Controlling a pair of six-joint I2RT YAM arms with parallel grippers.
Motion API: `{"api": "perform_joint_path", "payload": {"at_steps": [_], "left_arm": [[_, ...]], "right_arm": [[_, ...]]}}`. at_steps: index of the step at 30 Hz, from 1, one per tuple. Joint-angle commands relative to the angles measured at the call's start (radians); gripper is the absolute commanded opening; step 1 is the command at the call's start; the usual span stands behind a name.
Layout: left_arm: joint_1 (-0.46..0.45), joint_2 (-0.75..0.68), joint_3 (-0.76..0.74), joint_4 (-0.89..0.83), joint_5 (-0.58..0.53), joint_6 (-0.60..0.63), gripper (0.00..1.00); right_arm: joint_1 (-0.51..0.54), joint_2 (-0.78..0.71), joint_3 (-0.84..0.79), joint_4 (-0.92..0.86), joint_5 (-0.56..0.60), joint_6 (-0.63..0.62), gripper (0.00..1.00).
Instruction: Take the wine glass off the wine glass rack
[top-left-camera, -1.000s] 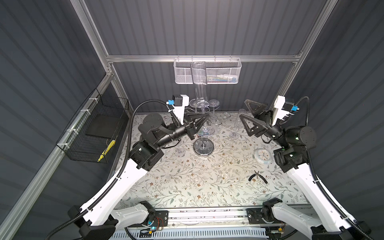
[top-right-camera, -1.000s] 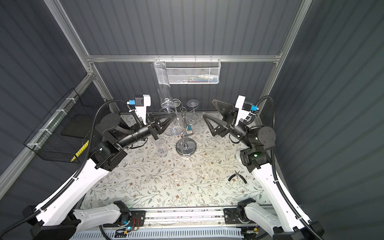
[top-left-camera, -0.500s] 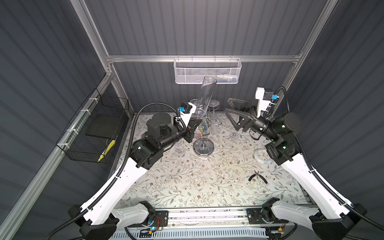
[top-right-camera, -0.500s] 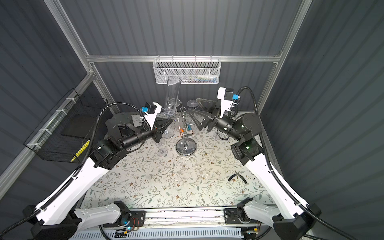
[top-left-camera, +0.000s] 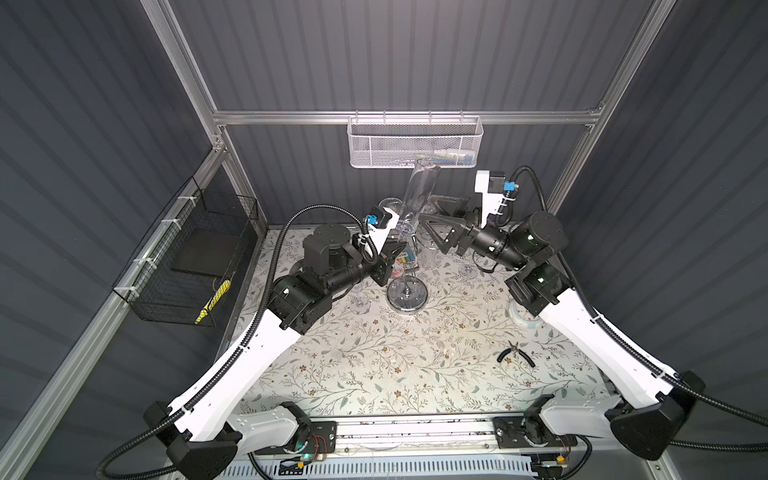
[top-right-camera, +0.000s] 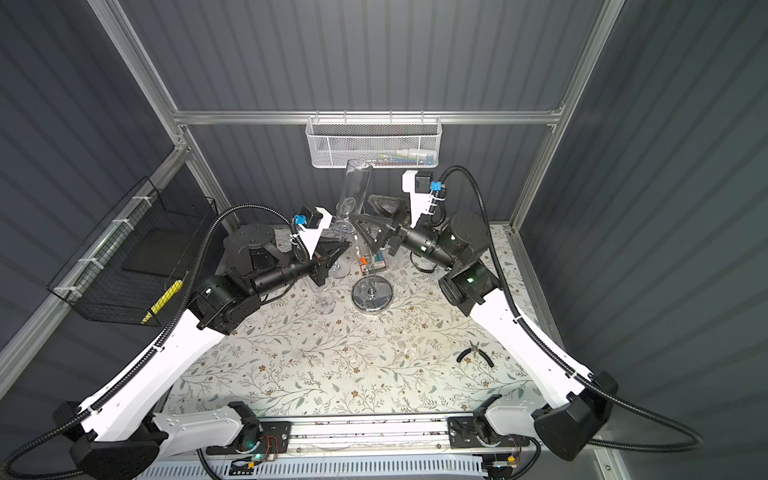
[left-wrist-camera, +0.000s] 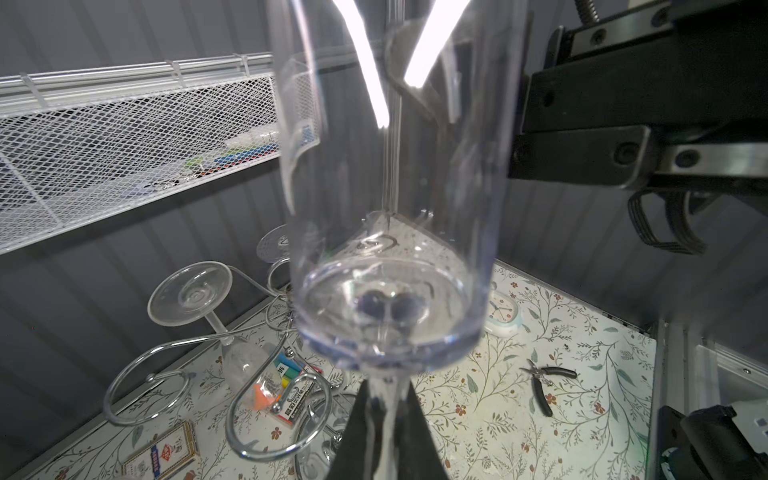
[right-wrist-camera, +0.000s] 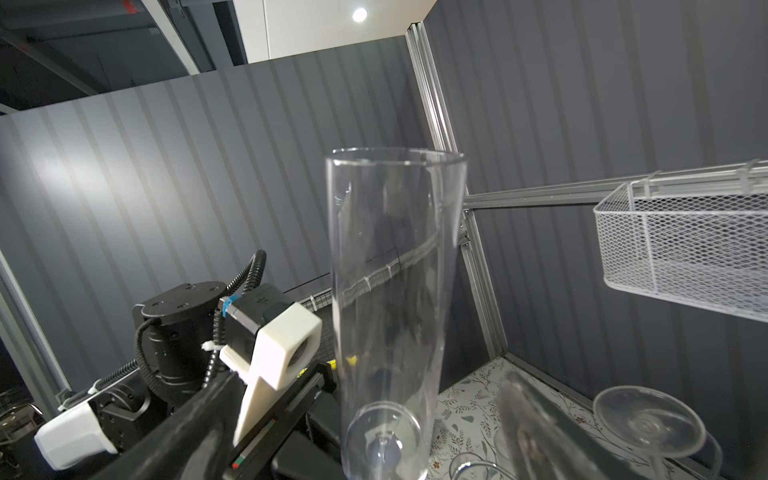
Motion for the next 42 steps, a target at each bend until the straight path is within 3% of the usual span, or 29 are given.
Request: {"api": "perform_joint_path", "payload": {"at_steps": [1,20,26,42], "left_arm": [[-0.01,0.002,0.043,0.015,0.025,0.013,0.0],[-0.03,-0.001,0.037,-0.001,-0.006,0.033,0.0],[-0.031,-0.003,0.037,-0.01,-0.014,0.041,0.0],[-0.032,-0.017,0.027,-0.027,-0.035,0.058,0.0]], "right_arm": [[0.005,0.015,0.045,0.063,-0.017,0.021,0.95],[0.006,0.1,0.111,0.052,0.004,0.075,0.72],[0.006,0.116,0.116,0.052,-0.013,0.083,0.56],[0.006,0.106,0.084,0.098,-0.037,0.085,0.44]]}}
